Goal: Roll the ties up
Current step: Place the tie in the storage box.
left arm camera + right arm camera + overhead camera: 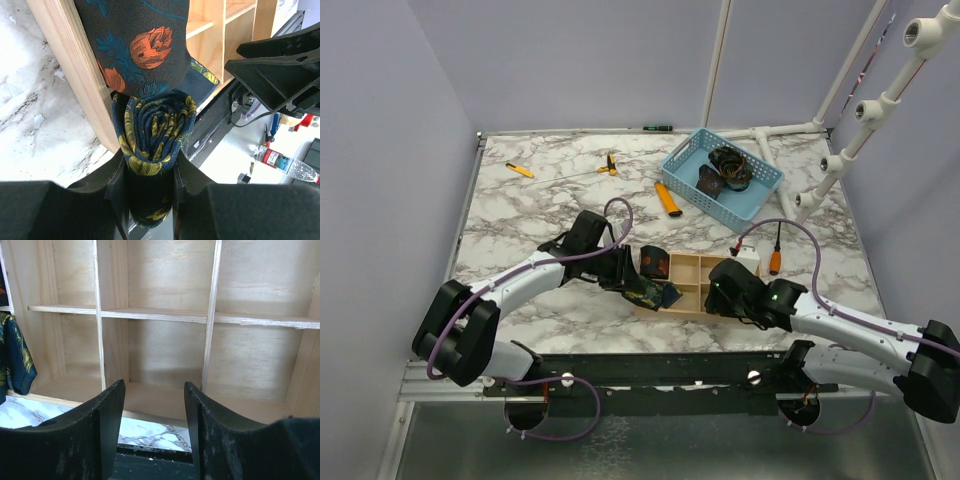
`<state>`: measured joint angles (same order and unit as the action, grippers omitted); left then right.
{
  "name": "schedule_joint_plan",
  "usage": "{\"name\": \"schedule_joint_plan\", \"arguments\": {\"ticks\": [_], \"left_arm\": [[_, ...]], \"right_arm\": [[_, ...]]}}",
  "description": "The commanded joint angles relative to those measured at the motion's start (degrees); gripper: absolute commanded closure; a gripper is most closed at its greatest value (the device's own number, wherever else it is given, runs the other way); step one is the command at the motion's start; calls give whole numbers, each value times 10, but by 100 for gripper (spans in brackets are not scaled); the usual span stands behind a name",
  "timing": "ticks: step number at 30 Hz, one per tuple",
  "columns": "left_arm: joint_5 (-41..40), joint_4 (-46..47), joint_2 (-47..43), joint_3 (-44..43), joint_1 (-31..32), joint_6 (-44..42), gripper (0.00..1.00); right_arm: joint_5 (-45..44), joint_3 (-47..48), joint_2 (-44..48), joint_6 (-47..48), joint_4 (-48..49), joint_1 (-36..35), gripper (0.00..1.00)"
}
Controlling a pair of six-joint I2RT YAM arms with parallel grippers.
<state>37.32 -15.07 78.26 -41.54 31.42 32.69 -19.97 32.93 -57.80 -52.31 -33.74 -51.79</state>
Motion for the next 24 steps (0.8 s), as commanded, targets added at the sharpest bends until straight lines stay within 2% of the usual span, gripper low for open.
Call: {"name": "schedule_joint_plan", "arguments": {"ticks": [1, 6, 11, 24], "left_arm": [[-78, -54, 13, -23, 10, -20, 100], [-141, -77, 21, -42, 44, -14, 100], [-230, -116, 39, -72, 92, -6, 100], [-447, -218, 55, -132, 168, 48, 100]], "right_arm": [[-28, -1, -17, -13, -15, -1, 45], [-16, -12, -18, -13, 2, -1, 46], [-12, -15, -24, -14, 8, 0, 46], [21, -45, -31, -21, 52, -1, 47]]}}
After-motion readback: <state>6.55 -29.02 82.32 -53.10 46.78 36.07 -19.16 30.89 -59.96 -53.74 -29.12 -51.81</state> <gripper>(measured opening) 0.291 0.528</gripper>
